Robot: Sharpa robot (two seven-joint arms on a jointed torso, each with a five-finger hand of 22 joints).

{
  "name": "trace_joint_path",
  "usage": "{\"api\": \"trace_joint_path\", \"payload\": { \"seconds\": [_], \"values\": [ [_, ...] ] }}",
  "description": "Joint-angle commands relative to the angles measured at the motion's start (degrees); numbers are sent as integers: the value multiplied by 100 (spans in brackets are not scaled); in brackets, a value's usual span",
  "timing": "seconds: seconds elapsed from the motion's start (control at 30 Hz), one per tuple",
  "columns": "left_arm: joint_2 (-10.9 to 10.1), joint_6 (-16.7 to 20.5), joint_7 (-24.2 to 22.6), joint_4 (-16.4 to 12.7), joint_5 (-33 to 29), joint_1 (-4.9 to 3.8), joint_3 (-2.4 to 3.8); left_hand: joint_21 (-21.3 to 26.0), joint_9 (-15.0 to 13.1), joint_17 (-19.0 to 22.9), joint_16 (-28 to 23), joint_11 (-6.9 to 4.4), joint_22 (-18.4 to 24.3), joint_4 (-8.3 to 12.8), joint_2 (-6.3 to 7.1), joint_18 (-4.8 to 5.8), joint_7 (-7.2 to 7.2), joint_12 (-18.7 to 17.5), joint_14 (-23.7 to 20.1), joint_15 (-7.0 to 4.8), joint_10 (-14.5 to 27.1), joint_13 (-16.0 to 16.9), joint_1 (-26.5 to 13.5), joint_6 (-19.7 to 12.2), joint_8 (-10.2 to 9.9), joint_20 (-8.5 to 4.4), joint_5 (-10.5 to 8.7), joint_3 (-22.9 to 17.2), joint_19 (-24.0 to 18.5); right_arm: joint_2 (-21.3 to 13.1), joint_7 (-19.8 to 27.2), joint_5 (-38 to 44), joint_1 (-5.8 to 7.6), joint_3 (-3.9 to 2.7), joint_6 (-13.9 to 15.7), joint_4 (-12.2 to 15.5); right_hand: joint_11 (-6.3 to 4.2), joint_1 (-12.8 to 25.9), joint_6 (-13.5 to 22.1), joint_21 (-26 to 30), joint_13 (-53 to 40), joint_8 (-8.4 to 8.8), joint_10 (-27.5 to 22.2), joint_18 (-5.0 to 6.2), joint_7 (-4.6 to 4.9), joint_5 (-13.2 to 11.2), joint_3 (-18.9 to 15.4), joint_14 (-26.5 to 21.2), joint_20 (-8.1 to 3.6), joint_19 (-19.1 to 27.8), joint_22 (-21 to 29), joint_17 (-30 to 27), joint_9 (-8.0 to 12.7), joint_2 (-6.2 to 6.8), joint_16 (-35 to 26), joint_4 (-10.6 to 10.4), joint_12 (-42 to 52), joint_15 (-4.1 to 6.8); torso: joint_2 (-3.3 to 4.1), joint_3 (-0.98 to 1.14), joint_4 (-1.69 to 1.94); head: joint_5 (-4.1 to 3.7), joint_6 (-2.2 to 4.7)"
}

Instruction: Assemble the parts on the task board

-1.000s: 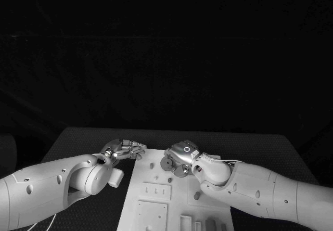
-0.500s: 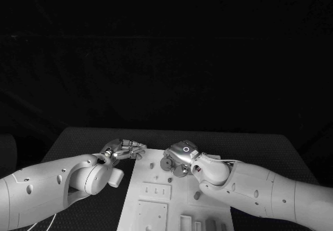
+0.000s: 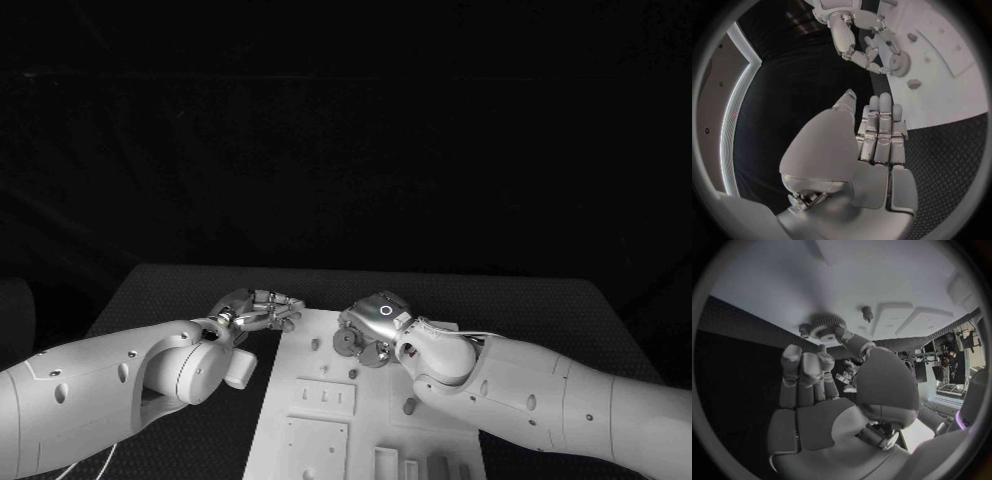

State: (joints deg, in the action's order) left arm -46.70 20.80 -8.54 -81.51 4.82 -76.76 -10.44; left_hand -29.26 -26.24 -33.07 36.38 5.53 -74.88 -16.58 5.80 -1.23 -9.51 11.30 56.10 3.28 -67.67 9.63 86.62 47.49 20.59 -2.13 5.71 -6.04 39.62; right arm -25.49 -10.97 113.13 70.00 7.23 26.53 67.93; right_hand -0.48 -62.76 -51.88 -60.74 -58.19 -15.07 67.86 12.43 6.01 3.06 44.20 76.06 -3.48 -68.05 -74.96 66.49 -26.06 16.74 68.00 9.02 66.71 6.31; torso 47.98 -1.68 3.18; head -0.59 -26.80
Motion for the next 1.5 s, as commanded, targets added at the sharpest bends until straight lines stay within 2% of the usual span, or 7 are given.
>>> {"api": "trace_joint_path", "payload": {
  "seconds": [0.03, 0.27, 0.67, 0.97, 1.2, 1.37, 1.5],
  "values": [
    [15, -117, -32, -16, 136, -7, 5, -22, -5, 9, 37, 37, 8, 8, 4, 38, -46, -40, -41, 12, 0, 4, 72, -5, -34, -18, -37, 38, 14, -1, -29, -41, -1, -2, -253, 8, -45, -17, 128, 24, 10, 33, -22, 257, -66, -29, 11, -21, -9, -7, -38, -8, 10, 34, -28, 36, -30, 37, -1, 1, 2, -2, 2],
    [13, -125, -21, -18, 149, -7, 5, -23, -5, 22, 23, 84, 13, 1, 5, 38, -72, -110, -69, 25, 92, -11, 57, -65, -95, -9, -59, 62, 10, -33, -12, -195, -1, -2, -400, 10, -94, -267, 196, 54, 32, 25, -33, 257, -114, 37, 487, -29, 11, 6, -23, -27, 5, 27, -49, 13, -53, 80, 0, 4, -2, -6, 1],
    [9, -119, -21, -13, 141, -7, 5, -24, -7, 24, 21, 87, 14, -2, -4, 38, -75, -114, -72, 27, 95, -11, 47, -67, -100, -7, -63, 65, 10, -83, 77, -540, 0, -2, -734, -30, -88, -232, 232, 29, 36, -5, -35, 257, -109, 924, 786, -17, 47, -14, -45, -33, 26, -53, -42, 159, -36, 76, -3, 5, -2, -15, -6],
    [-3, -113, -26, 1, 136, -7, 5, -24, -9, 25, 21, 88, 15, -1, -7, 37, -77, -116, -72, 27, 96, -10, 43, -67, -103, -7, -63, 65, 10, -294, 241, -965, 16, -12, 263, 118, -77, -161, 245, 23, 33, -11, -30, 257, -98, 1022, 795, -11, 48, -29, -45, -31, 32, -66, -35, 155, -22, 73, -6, 14, -8, -30, 22],
    [-22, -100, -39, -2, 132, -7, 5, -24, -10, 26, 21, 88, 15, 1, -7, 36, -77, -117, -73, 27, 97, -9, 42, -66, -104, -6, -63, 66, 9, -699, 714, -1974, 120, -244, 617, 464, -59, -107, 291, 15, 28, -10, -17, 257, -74, 733, 689, 2, 13, -71, -37, -31, 40, -12, -30, 153, -1, 67, -9, 22, -19, -28, 62],
    [-33, -42, -180, 42, 97, -7, 5, -24, -11, 26, 21, 88, 15, 2, -6, 36, -77, -118, -74, 28, 96, -8, 43, -65, -105, -6, -64, 67, 8, -1173, 1338, -2692, 199, -444, 121, 748, 25, 31, 276, 34, 20, -41, -74, 257, 13, 496, 395, -20, 2, -56, -30, -35, 33, -36, -48, 104, -4, 0, -11, 31, -47, -85, 127],
    [-22, -102, -192, 170, 90, -5, 4, -27, -28, 25, 35, 51, 20, 8, -21, 29, -66, -79, -51, 19, 14, 19, 70, -35, -101, -9, -53, 56, 14, -1621, 1650, -3305, 235, -478, -282, 929, 56, 104, 246, 96, 11, -75, -239, 257, 51, 331, 146, -133, 36, 64, -27, -39, 24, -68, -109, 59, -30, -25, -38, 61, -108, -76, 145]
  ]
}}
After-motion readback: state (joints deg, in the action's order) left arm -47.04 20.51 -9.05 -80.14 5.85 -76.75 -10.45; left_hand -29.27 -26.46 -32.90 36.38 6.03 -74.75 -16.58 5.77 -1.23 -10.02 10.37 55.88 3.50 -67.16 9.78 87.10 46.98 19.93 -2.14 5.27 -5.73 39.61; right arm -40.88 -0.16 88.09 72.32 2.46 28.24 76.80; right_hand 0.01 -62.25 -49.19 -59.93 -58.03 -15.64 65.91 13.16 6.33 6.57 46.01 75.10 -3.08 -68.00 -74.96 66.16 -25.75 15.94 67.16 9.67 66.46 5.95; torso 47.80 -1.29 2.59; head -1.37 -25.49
